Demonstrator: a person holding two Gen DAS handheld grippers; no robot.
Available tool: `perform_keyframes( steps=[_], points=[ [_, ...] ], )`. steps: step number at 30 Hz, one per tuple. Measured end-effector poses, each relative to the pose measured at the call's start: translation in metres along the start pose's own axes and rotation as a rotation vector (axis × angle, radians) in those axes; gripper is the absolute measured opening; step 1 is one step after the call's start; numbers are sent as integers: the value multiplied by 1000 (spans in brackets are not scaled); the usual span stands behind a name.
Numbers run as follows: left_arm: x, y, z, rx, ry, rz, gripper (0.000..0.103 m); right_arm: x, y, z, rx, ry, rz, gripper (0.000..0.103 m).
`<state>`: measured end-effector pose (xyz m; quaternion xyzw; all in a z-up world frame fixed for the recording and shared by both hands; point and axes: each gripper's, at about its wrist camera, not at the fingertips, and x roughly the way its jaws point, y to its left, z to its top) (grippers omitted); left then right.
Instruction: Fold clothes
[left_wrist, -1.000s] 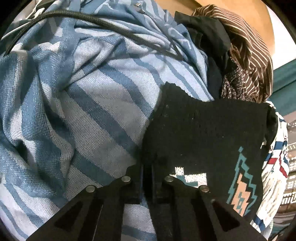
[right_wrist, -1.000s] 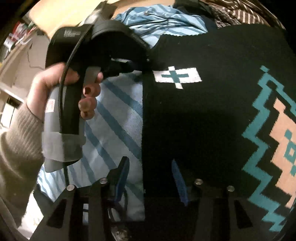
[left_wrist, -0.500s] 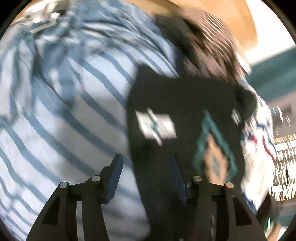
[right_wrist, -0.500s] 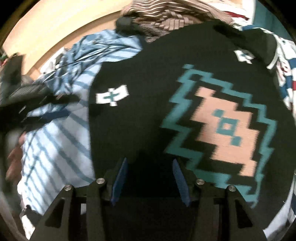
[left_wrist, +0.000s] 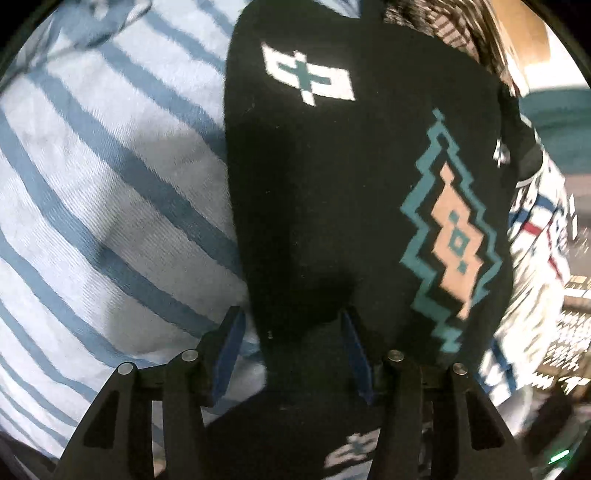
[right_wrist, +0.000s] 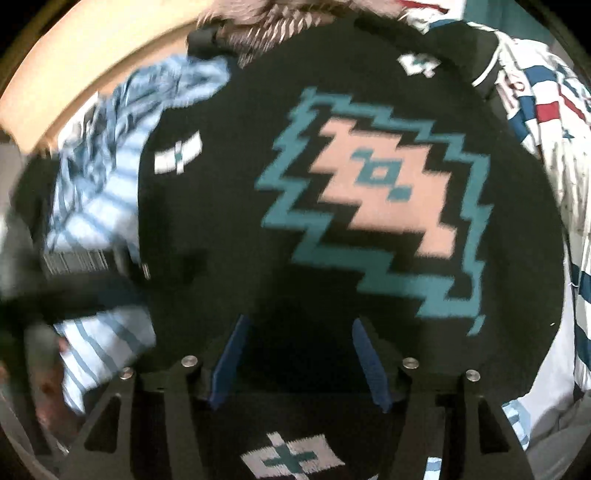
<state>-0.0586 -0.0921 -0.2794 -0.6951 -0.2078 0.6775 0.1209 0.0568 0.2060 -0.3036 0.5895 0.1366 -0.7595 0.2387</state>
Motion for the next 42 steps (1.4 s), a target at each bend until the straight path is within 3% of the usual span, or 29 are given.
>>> perform_keyframes(
  steps=[2, 3, 4, 5, 6, 9, 12, 18, 21, 23, 25, 28, 29, 31, 33, 36, 38, 41, 42],
  points=[
    [-1, 6, 2, -41, -4, -25, 55, 13, 3, -10, -17, 47, -19, 65],
    [-1, 5, 3, -18, -32, 0, 51, 19, 4, -14, -18, 65, -19, 65],
    [-2, 4, 4, 6, -59, 26, 24, 24, 4, -18, -17, 79, -18, 66],
    [-3, 3, 5, 28, -85, 51, 11, 27, 4, -22, -16, 81, -18, 68],
    [-3, 7, 7, 27, -97, 58, 11, 27, 4, -24, -17, 75, -17, 69],
    [-10, 27, 5, -70, -109, -22, 11, 21, 0, -26, -17, 68, -3, 69],
    [-15, 39, 1, -89, -112, -54, 11, 9, -11, -26, 29, 69, 13, 69],
    [5, 27, 5, -29, -117, -3, 11, 1, -28, -28, 42, 40, -98, 74],
    [0, 25, 5, -32, -109, 5, 14, 24, -30, -39, 0, 74, -149, 83],
    [-8, 22, 4, -35, -102, 38, 18, 26, -30, -46, -12, 30, -152, 88],
    [-20, 16, 2, -29, -97, 99, 39, 24, -34, -48, -6, 19, -130, 88],
    [-49, -2, -4, 23, -156, 89, 42, 24, -35, -46, -2, 36, -121, 89],
    [-55, -12, -6, 63, -160, 54, 43, 23, -34, -46, -2, 37, -126, 90],
    [-58, -29, -11, 159, -130, 18, 57, 21, -33, -48, -3, 31, -133, 90],
    [-50, -46, -23, 270, -89, 37, 68, 19, -33, -49, -1, 26, -126, 90],
    [-16, -60, -44, 407, -10, 139, 68, 12, -36, -51, 5, 22, -100, 90],
    [11, -63, -54, 468, 53, 206, 68, 4, -39, -51, -1, 35, -93, 83],
    [40, -51, -67, 527, 55, 295, 70, -16, -45, -49, -15, 22, -192, 79],
    [39, -51, -71, 545, 29, 292, 72, -23, -48, -47, -11, 3, -241, 79]
  ],
)
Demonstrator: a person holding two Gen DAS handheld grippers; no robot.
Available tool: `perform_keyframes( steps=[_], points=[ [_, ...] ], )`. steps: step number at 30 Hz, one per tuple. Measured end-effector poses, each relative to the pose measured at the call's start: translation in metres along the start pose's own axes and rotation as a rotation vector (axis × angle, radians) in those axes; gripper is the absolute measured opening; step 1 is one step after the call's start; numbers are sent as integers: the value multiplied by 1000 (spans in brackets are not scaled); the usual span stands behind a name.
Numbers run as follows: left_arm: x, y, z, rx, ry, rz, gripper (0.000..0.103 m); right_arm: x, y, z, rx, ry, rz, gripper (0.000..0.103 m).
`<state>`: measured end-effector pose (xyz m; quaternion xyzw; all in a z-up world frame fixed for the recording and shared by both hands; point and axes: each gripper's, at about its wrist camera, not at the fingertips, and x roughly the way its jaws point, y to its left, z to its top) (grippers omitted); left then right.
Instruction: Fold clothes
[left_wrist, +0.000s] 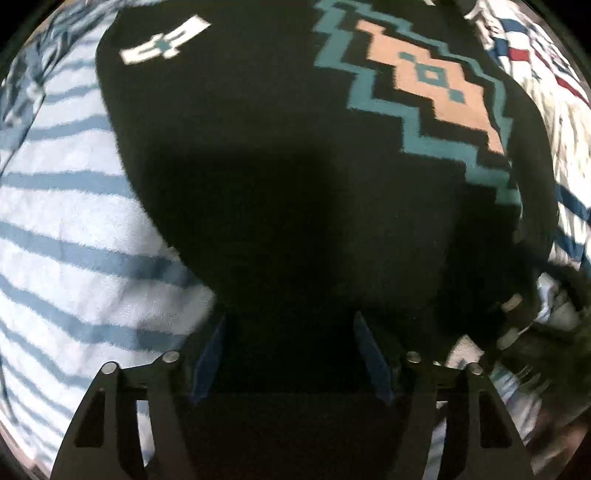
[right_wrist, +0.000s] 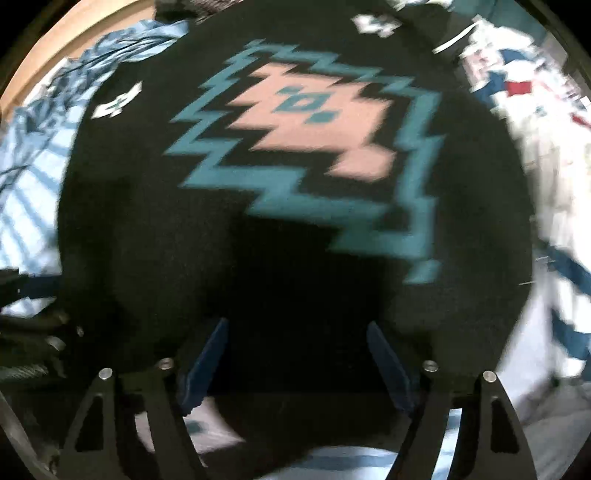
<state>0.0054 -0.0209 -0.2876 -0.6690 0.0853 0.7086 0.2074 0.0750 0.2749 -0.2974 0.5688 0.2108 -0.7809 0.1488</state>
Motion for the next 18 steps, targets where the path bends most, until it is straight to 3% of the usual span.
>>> perform_keyframes(
  steps=[3, 6, 8, 14, 18],
  points=[
    [-2, -3, -1, 8, 2, 24, 72, -6, -16, 4, 43, -15, -45, 80],
    [-9, -2, 3, -18, 23, 25, 72, 19, -21, -3, 78, 80, 8, 80],
    [-21, -5, 5, -17, 10, 26, 71, 25, -20, -10, 88, 54, 12, 84],
    [-53, -34, 1, 131, -64, -21, 70, 17, -22, -14, 103, 47, 46, 84],
    [-2, -35, -8, 147, 55, 16, 70, 9, -16, -20, 100, 26, 31, 84]
  ],
)
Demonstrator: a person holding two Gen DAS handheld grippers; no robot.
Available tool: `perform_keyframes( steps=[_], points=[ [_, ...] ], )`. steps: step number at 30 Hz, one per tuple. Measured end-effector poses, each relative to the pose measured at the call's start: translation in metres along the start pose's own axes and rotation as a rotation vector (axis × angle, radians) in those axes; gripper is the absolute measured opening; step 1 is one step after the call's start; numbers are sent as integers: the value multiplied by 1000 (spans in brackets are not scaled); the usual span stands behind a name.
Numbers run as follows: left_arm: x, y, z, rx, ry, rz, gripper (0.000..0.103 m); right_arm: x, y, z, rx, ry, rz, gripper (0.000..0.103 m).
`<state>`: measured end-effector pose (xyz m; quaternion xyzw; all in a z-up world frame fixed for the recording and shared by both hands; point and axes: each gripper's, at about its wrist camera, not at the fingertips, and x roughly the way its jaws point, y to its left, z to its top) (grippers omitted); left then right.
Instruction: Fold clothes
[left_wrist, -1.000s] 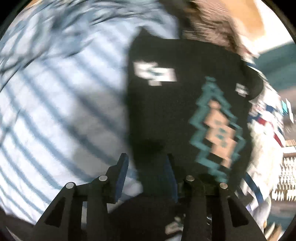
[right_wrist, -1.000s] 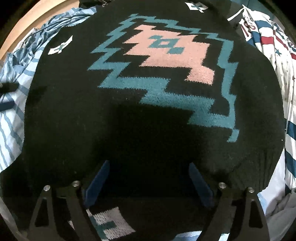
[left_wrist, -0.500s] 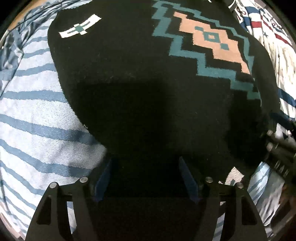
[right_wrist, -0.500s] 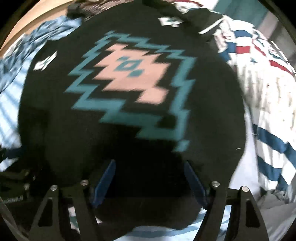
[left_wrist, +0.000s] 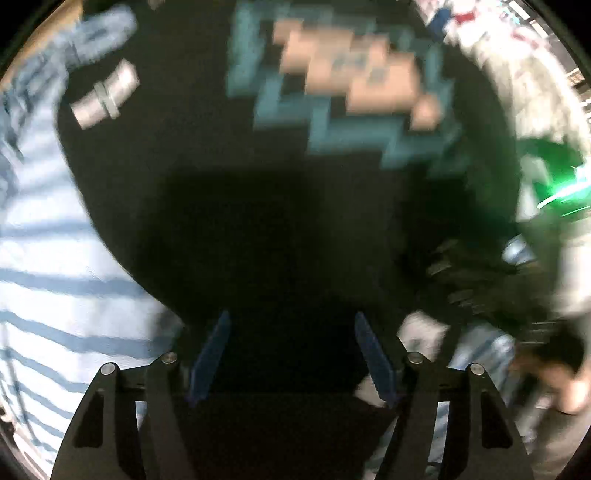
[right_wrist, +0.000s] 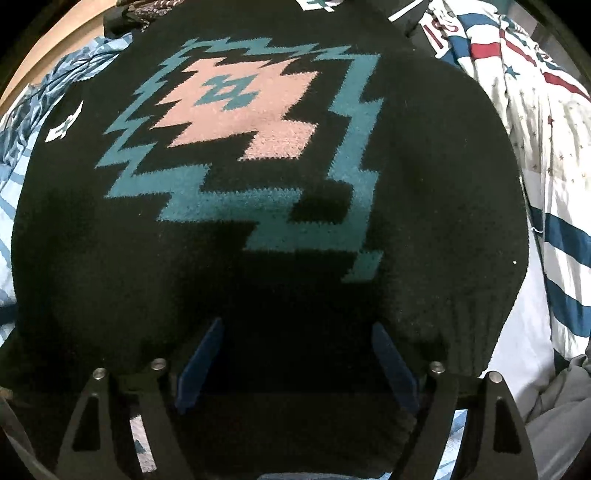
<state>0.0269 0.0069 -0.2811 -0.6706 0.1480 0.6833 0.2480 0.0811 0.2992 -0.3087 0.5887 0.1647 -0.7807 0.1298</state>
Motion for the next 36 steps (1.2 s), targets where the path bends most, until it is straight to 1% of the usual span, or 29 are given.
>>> perform_keyframes(
  steps=[1, 3, 5, 6, 7, 8, 10, 11, 12, 13, 14, 15, 16, 17, 19, 20, 22, 24, 26, 27, 28, 29, 30, 31, 32, 33, 34, 35, 36],
  points=[
    [2, -5, -3, 30, -21, 21, 81, -2, 1, -2, 0, -6, 2, 85],
    [5, -15, -8, 87, -62, 63, 82, -5, 0, -4, 7, -10, 15, 85],
    [5, -15, -7, 72, -54, 69, 82, -11, -2, -6, 18, -7, 44, 85],
    [4, -12, -6, 63, -52, 50, 82, -15, -6, -6, 37, -1, 77, 85],
    [3, -9, -6, 53, -51, 32, 82, -21, -14, -6, 76, 1, 130, 83],
    [1, -5, -6, 45, -55, 10, 82, -28, -23, -7, 123, -3, 187, 78],
    [-3, 2, -7, 36, -71, -32, 82, -45, -54, -12, 271, -48, 303, 73],
    [-4, 5, -8, 29, -76, -47, 82, -54, -73, -16, 365, -86, 341, 73],
    [-5, 7, -9, 23, -81, -61, 82, -61, -101, -17, 476, -137, 350, 73],
    [-6, 9, -8, 14, -82, -68, 82, -67, -115, -26, 579, -184, 344, 73],
    [-7, 10, -7, 3, -81, -73, 82, -67, -131, -21, 663, -215, 331, 73],
    [-7, 11, -6, -8, -78, -74, 82, -61, -155, -9, 749, -226, 310, 74],
    [-8, 12, -5, -19, -75, -75, 82, -55, -177, -11, 822, -219, 295, 77],
    [-8, 13, -5, -25, -73, -74, 82, -44, -195, -7, 869, -198, 293, 80],
    [-8, 13, -3, -37, -68, -70, 82, -14, -213, -2, 937, -144, 315, 81],
    [-9, 14, -3, -40, -69, -71, 82, 1, -215, -3, 948, -120, 330, 81],
    [-10, 15, -3, -44, -74, -76, 83, 21, -216, -15, 1076, -129, 320, 81],
    [-11, 18, -4, -42, -81, -87, 83, 36, -218, -10, 1081, -143, 371, 85],
    [-13, 20, -4, -43, -90, -100, 83, 49, -212, 3, 1088, -180, 398, 87],
    [-14, 22, -4, -48, -95, -108, 83, 53, -210, 8, 1092, -206, 425, 87],
    [-15, 24, -4, -54, -99, -116, 83, 55, -210, 10, 1096, -237, 468, 79],
    [-16, 26, -4, -65, -104, -126, 83, 57, -209, 13, 1099, -268, 510, 46],
    [-17, 28, -4, -77, -108, -135, 83, 62, -206, 22, 1097, -288, 559, 32],
    [-18, 30, -3, -89, -112, -146, 83, 61, -201, 31, 1091, -297, 571, 23],
    [-19, 33, -2, -101, -114, -158, 83, 50, -197, 34, 1068, -312, 515, 18],
    [-20, 36, -2, -116, -117, -174, 83, 35, -193, 37, 1028, -331, 434, 18],
    [-21, 39, -1, -131, -120, -189, 83, 17, -183, 42, 959, -354, 328, 18],
    [-22, 43, -1, -147, -122, -205, 83, -4, -164, 53, 834, -393, 203, 17],
    [-22, 47, -1, -169, -126, -225, 83, -25, -138, 66, 681, -441, 79, 17]
  ],
)
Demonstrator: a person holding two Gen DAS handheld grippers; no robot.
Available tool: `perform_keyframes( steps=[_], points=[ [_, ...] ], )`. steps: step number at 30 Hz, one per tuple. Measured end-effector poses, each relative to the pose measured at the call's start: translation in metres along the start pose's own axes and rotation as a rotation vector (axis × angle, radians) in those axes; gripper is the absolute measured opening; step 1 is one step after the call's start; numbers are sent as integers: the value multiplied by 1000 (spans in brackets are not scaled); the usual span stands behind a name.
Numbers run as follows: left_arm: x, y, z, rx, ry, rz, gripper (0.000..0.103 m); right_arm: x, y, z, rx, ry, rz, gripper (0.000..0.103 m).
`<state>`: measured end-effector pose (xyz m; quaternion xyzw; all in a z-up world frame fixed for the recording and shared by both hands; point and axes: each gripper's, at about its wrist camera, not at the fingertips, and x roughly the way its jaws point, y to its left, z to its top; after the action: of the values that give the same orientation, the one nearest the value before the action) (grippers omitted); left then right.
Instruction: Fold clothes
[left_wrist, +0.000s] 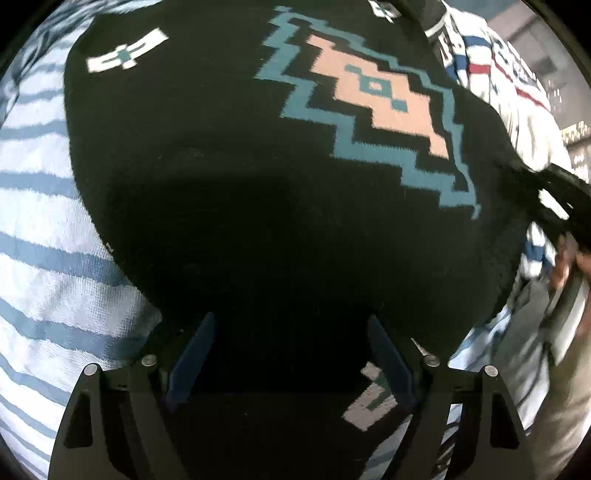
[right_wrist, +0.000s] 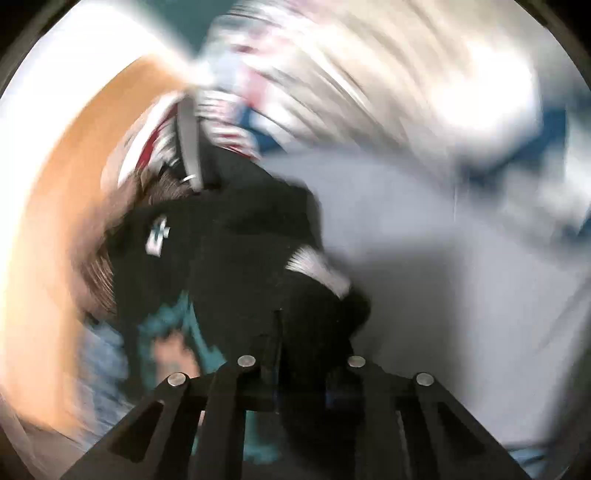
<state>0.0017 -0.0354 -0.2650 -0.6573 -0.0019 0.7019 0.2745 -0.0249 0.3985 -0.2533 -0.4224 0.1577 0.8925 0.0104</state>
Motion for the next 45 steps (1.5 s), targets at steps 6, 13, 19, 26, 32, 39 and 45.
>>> perform_keyframes(
  steps=[6, 13, 19, 26, 32, 39, 45],
  points=[
    [-10, 25, 5, -126, -21, -134, 83, -4, 124, -64, -541, 203, 195, 27],
    [-15, 16, 7, -185, -30, -264, 83, 36, 76, -74, -49, 497, 548, 66],
    [1, 44, -11, -214, -35, -293, 83, 4, -30, -25, 402, 190, 671, 67],
    [11, 48, -3, -298, -40, -320, 83, 42, -107, -20, 685, 183, 385, 75],
    [11, 58, -2, -379, -50, -350, 83, 108, -85, -20, 667, 374, 382, 89],
    [3, 68, -9, -421, -76, -379, 83, 109, -58, -9, 505, 423, 457, 31],
    [6, 57, -9, -384, -82, -340, 83, 60, -53, 28, 324, 243, 271, 19]
  ],
)
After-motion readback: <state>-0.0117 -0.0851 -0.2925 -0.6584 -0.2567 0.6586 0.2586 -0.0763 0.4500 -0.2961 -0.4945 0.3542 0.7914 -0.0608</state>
